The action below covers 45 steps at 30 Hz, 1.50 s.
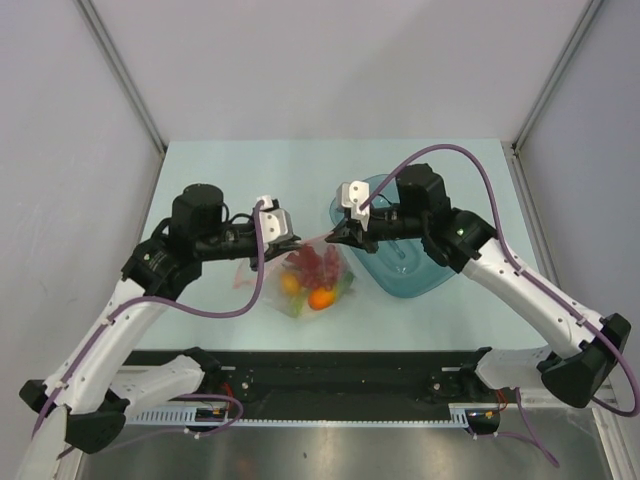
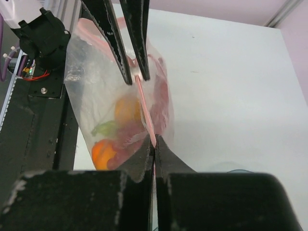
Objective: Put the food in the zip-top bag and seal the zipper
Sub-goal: Zip the zipper food storage bag at the center of the board.
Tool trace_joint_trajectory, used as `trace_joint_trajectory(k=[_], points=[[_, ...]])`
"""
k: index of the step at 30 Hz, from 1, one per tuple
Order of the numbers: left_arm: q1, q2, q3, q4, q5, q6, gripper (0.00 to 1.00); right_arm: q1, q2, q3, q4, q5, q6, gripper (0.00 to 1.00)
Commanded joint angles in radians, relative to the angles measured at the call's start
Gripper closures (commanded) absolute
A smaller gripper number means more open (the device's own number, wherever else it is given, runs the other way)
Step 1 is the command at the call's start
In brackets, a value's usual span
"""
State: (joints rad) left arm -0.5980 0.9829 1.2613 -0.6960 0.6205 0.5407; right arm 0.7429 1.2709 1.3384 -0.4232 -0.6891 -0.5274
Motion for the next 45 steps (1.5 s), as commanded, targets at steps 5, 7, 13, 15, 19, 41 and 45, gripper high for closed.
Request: trace_joint_trajectory(k=[5,7,13,15,19,41,45], points=[[0.092,-0.092,-0.011,-0.187,-0.044,0.091,1.00,-0.073,-0.114,-0.028,0.034,0.052,0.017,1.00],[0.105,-0.112,-0.014,-0.210,-0.051,0.105,1.00,-0.088,-0.136,-0.048,0.032,0.071,0.021,1.00],[0.132,-0.150,-0.042,-0.243,-0.071,0.125,1.00,-0.129,-0.174,-0.084,0.012,0.105,0.010,1.00],[0.145,-0.158,-0.051,-0.249,-0.073,0.128,1.00,-0.145,-0.188,-0.087,0.003,0.111,0.009,1.00],[0.167,-0.179,-0.068,-0.270,-0.085,0.143,1.00,-0.181,-0.205,-0.096,-0.020,0.115,0.003,1.00],[0.326,-0.242,-0.094,-0.229,-0.163,0.064,1.00,-0.206,-0.147,-0.122,0.142,0.100,0.121,1.00],[0.380,-0.205,-0.094,-0.096,-0.263,-0.014,1.00,-0.157,-0.052,-0.122,0.335,0.155,0.242,1.00]])
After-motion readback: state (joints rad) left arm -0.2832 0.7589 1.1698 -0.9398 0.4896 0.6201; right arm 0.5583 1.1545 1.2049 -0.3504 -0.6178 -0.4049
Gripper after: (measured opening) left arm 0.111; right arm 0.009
